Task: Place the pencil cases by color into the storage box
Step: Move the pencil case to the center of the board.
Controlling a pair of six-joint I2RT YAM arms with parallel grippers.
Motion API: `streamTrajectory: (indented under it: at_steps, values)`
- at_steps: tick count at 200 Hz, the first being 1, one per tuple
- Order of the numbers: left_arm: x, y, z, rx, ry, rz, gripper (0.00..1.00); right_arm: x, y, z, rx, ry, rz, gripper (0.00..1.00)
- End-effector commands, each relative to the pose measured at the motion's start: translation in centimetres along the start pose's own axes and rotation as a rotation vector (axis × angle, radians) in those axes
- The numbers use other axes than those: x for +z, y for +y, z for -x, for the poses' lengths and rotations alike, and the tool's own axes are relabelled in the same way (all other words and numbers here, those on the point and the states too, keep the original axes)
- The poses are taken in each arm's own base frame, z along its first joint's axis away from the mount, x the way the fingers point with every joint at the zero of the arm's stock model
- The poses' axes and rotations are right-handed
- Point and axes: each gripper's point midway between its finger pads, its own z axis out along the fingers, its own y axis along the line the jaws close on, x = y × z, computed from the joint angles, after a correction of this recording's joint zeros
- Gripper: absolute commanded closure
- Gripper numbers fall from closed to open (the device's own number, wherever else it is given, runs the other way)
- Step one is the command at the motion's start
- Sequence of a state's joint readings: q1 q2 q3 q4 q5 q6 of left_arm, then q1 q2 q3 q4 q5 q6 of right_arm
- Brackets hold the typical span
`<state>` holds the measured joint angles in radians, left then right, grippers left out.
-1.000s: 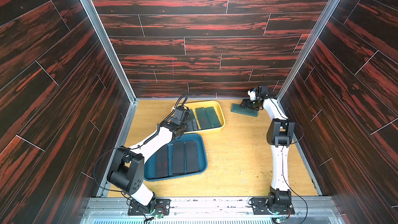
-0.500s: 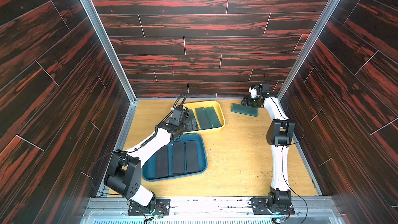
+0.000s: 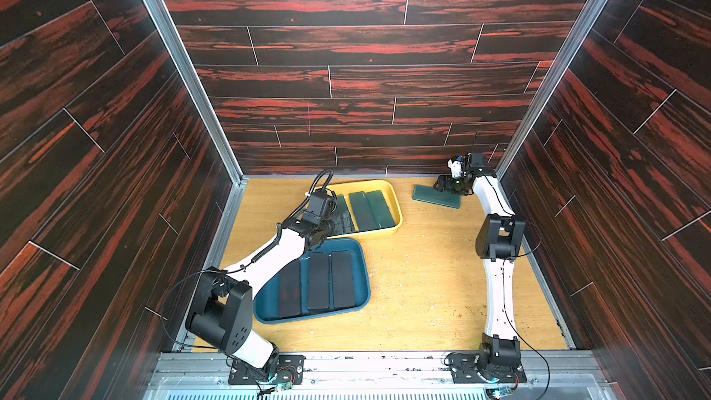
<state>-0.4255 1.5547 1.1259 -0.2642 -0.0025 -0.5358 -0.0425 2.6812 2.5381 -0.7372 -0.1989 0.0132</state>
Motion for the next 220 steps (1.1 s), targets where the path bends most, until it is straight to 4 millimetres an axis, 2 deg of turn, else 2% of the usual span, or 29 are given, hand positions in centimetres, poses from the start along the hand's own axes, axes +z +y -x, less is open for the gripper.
streamTrajectory:
  at_steps: [1,72,169,220]
  values:
    - [-1.0,-0.6,1.2,-0.009,-0.032,-0.020,0.02,2.2,-0.3,-3.1,0.021,0.087,0.027,0.15]
    - [-1.2,-0.8,1.1,-0.019,-0.038,-0.033,0.02,1.6,2.0,-5.8,0.033,0.170,0.100,0.16]
    - [-2.3,-1.1,1.4,-0.023,-0.062,-0.045,0.02,-0.6,5.2,-7.7,-0.040,0.151,0.090,0.16]
    - [-2.8,-1.1,1.5,-0.021,-0.068,-0.046,0.02,-1.9,8.0,-8.2,-0.156,0.130,-0.021,0.16]
